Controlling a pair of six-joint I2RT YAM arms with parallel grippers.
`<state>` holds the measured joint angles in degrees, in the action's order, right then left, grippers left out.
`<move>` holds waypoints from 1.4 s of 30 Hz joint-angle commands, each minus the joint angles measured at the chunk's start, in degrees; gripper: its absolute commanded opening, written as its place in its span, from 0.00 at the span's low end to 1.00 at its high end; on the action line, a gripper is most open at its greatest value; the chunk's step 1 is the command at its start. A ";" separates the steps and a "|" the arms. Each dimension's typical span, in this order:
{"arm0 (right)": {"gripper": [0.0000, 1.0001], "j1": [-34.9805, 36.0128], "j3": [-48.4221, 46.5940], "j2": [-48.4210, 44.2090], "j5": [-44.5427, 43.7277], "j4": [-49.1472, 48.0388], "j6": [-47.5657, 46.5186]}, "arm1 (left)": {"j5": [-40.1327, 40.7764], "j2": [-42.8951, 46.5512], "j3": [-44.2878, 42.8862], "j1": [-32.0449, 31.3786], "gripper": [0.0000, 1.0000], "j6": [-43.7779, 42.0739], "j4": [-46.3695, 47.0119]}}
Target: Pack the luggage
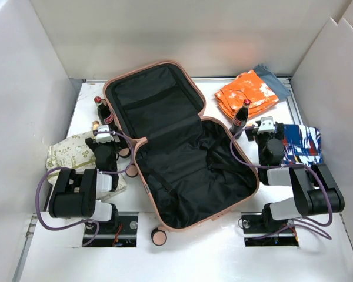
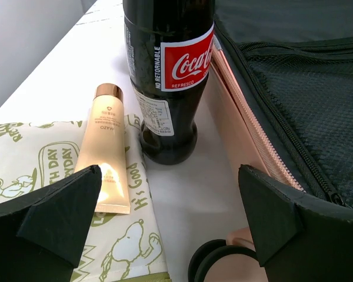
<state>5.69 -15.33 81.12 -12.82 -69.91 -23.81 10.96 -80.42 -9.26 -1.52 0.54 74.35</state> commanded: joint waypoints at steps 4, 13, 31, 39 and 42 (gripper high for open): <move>1.00 0.11 -2.85 -3.06 -0.28 -0.51 0.17 | -8.49 1.06 -0.06 -1.21 1.00 -0.62 13.97; 1.00 0.11 -4.96 -31.59 4.22 21.63 -3.08 | -43.99 31.71 -7.26 2.13 1.00 -20.49 -31.24; 1.00 0.11 -36.62 -31.48 34.97 75.61 4.27 | -32.15 33.50 -33.98 2.13 1.00 -8.29 -67.58; 1.00 -1.12 -31.96 -25.76 33.56 75.55 11.60 | -34.87 32.69 -35.14 2.13 1.00 -5.81 -68.11; 1.00 -1.12 -31.34 -21.98 31.90 70.27 12.12 | -33.38 33.22 -34.60 2.13 1.00 -5.81 -67.49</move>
<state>4.80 -46.30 57.45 18.61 5.80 -14.50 -22.83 -48.51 -42.83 0.49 -7.09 5.39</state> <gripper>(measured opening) 0.999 0.997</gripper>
